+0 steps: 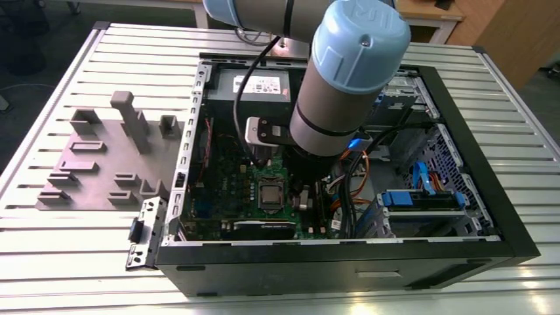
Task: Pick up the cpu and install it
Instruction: 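Install the first cpu locking lever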
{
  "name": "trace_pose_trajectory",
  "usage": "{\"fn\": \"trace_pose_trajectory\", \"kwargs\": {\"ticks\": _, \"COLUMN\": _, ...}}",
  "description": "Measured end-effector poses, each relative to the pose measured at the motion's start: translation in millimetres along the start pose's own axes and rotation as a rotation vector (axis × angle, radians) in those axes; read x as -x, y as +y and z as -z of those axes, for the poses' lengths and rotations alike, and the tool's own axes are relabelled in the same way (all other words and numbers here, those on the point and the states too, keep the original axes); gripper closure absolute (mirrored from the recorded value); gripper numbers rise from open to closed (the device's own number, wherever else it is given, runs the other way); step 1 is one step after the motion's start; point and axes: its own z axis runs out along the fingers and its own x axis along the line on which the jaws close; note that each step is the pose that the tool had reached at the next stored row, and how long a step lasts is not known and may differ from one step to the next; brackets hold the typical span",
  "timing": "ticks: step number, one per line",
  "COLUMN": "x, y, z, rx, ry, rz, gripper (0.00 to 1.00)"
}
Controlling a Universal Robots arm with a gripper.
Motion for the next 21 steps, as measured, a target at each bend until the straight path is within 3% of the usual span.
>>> {"fn": "trace_pose_trajectory", "kwargs": {"ticks": 3, "x": 0.0, "y": -0.2, "z": -2.3, "rx": -0.0002, "ry": 0.0059, "rz": 0.005, "gripper": 0.89}}
{"fn": "trace_pose_trajectory", "kwargs": {"ticks": 9, "x": -0.2, "y": -0.2, "z": -4.7, "rx": 0.0009, "ry": 0.0104, "rz": 0.044, "gripper": 0.89}}
{"fn": "trace_pose_trajectory", "kwargs": {"ticks": 21, "x": -0.3, "y": -0.6, "z": -9.6, "rx": 0.0011, "ry": 0.0109, "rz": 0.050, "gripper": 0.89}}
